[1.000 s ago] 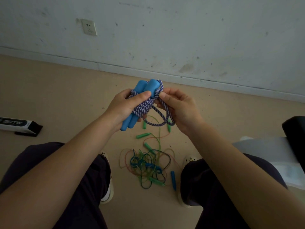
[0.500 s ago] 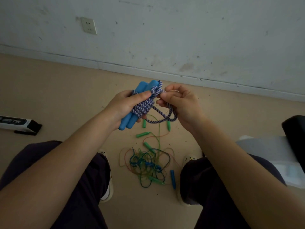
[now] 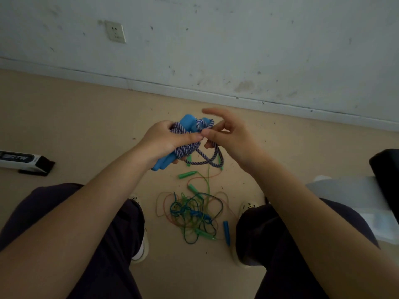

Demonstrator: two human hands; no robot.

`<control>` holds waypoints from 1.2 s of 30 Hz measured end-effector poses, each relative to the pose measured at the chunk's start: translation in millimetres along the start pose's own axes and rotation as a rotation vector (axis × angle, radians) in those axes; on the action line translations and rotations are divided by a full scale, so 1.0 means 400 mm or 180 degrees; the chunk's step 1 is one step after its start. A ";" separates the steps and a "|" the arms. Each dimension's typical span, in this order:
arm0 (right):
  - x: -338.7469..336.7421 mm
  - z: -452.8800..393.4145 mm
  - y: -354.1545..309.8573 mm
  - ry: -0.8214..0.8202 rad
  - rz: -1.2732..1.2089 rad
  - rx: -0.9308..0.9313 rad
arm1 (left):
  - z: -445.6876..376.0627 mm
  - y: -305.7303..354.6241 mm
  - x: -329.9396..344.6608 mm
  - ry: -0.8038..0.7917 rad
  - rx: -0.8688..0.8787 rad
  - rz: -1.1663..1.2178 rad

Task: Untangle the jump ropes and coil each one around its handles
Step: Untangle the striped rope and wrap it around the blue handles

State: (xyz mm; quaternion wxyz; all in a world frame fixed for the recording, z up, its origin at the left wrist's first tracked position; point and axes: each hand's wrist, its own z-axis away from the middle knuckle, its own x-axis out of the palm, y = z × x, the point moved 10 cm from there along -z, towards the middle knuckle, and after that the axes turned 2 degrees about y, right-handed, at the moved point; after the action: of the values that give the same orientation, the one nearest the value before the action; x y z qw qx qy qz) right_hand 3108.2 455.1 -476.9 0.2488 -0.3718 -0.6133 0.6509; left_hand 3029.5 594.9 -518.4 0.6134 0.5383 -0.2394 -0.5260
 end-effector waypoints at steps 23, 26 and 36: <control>-0.030 -0.009 0.082 0.0112 0.1041 0.0770 | -0.007 0.016 -0.031 0.0595 0.0457 -0.0862; -0.008 -0.003 0.097 -0.0286 0.1522 0.0875 | -0.007 0.027 -0.042 0.0705 0.0597 -0.0958; 0.077 0.023 0.028 -0.1009 0.1212 0.0537 | -0.017 0.024 -0.099 0.1218 0.0444 -0.0657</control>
State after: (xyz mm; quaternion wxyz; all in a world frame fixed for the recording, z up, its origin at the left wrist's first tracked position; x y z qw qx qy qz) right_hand 3084.0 471.9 -493.6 0.0528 -0.3518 -0.5072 0.7850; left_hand 3026.0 632.3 -500.8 0.5518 0.6910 -0.0982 -0.4566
